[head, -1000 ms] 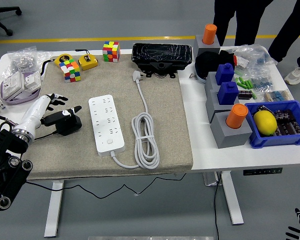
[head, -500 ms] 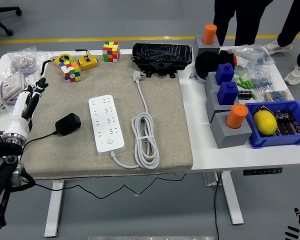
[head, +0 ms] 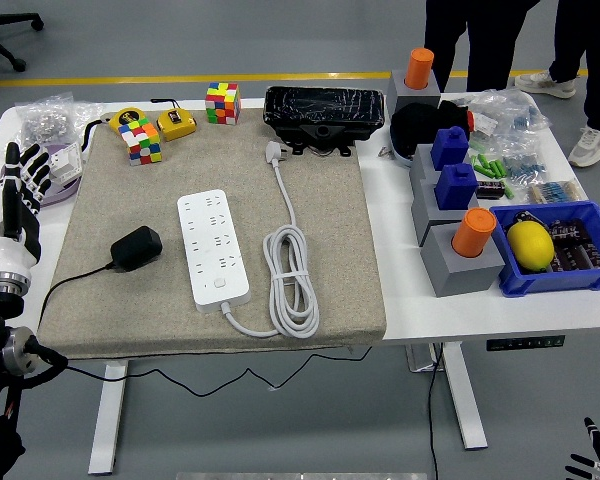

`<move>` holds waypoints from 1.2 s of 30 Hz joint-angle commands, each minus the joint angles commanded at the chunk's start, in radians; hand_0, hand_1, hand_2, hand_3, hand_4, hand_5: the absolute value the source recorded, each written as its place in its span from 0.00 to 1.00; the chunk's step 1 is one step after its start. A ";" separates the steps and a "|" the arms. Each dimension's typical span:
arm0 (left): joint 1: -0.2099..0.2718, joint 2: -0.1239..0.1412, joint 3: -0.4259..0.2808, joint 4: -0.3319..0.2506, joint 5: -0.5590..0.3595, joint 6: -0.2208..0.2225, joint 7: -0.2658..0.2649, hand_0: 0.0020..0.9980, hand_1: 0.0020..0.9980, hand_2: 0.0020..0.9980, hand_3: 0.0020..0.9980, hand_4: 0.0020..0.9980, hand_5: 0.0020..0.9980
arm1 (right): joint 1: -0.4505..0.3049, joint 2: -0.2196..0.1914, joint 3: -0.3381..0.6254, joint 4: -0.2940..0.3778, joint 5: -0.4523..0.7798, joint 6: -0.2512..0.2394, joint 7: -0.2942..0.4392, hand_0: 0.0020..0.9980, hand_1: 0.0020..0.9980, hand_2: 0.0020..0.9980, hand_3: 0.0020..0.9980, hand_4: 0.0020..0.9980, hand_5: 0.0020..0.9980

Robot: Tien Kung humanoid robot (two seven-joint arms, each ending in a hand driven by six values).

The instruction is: Pick up the plug,place it near the board,insert it into the board,press the button

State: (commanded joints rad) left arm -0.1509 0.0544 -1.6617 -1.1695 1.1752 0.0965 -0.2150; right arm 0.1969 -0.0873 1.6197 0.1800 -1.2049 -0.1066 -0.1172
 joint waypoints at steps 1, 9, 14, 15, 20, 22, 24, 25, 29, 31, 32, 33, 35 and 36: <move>0.003 -0.003 -0.004 -0.006 0.005 0.002 0.002 0.87 0.88 0.83 0.82 1.00 1.00 | 0.000 0.001 -0.004 0.000 0.003 0.000 -0.001 0.75 0.63 0.62 0.64 1.00 1.00; 0.021 -0.008 -0.011 -0.051 0.050 0.014 0.013 0.83 0.84 0.80 0.80 1.00 1.00 | 0.010 0.001 -0.048 0.000 0.025 0.007 -0.007 0.75 0.63 0.62 0.64 1.00 1.00; 0.030 -0.007 -0.011 -0.075 0.085 0.029 0.024 0.79 0.80 0.76 0.77 1.00 1.00 | 0.016 -0.002 -0.076 0.000 0.036 0.010 -0.010 0.75 0.63 0.62 0.64 1.00 1.00; 0.033 -0.007 -0.010 -0.079 0.096 0.031 0.028 0.79 0.80 0.76 0.77 1.00 1.00 | 0.016 -0.002 -0.078 0.000 0.036 0.010 -0.011 0.75 0.63 0.62 0.64 1.00 1.00; 0.038 -0.014 -0.009 -0.091 0.130 0.044 0.035 0.76 0.77 0.73 0.74 1.00 0.91 | 0.017 -0.003 -0.088 0.000 0.039 0.012 -0.008 0.75 0.63 0.64 0.66 1.00 1.00; 0.040 -0.016 -0.005 -0.096 0.139 0.048 0.035 0.76 0.77 0.73 0.74 1.00 0.91 | 0.017 -0.003 -0.087 0.000 0.037 0.012 -0.008 0.75 0.63 0.64 0.66 1.00 1.00; 0.040 -0.016 -0.002 -0.099 0.145 0.051 0.036 0.75 0.76 0.73 0.74 1.00 0.82 | 0.018 -0.004 -0.088 0.000 0.038 0.013 -0.006 0.75 0.65 0.68 0.69 1.00 1.00; 0.039 -0.015 0.000 -0.100 0.149 0.052 0.036 0.75 0.76 0.73 0.74 1.00 0.82 | 0.019 -0.004 -0.090 0.000 0.041 0.014 -0.004 0.75 0.65 0.68 0.69 1.00 1.00; 0.038 -0.014 -0.001 -0.105 0.153 0.055 0.036 0.74 0.76 0.72 0.74 1.00 0.79 | 0.022 -0.004 -0.113 0.000 0.065 0.016 0.005 0.76 0.69 0.70 0.72 1.00 1.00; 0.037 -0.014 -0.005 -0.107 0.153 0.056 0.036 0.74 0.76 0.72 0.74 1.00 0.79 | 0.027 -0.003 -0.120 0.000 0.071 0.017 0.008 0.76 0.69 0.70 0.72 1.00 1.00; 0.036 -0.013 -0.006 -0.108 0.153 0.056 0.035 0.74 0.76 0.72 0.74 1.00 0.79 | 0.028 -0.003 -0.121 0.000 0.072 0.016 0.009 0.76 0.69 0.70 0.72 1.00 1.00; 0.037 -0.014 -0.008 -0.108 0.153 0.057 0.035 0.74 0.76 0.72 0.74 1.00 0.79 | 0.031 -0.002 -0.123 0.000 0.073 0.016 0.010 0.76 0.69 0.70 0.72 1.00 1.00; 0.037 -0.013 -0.010 -0.109 0.153 0.057 0.034 0.74 0.75 0.72 0.74 1.00 0.77 | 0.033 -0.001 -0.132 0.000 0.082 0.016 0.013 0.76 0.70 0.71 0.72 1.00 1.00; 0.038 -0.013 -0.011 -0.110 0.153 0.057 0.033 0.74 0.75 0.72 0.74 1.00 0.77 | 0.034 -0.001 -0.136 0.000 0.086 0.016 0.014 0.76 0.70 0.71 0.72 1.00 1.00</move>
State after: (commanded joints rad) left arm -0.1130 0.0411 -1.6729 -1.2795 1.3280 0.1535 -0.1818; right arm 0.2304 -0.0886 1.4838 0.1800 -1.1191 -0.0903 -0.1035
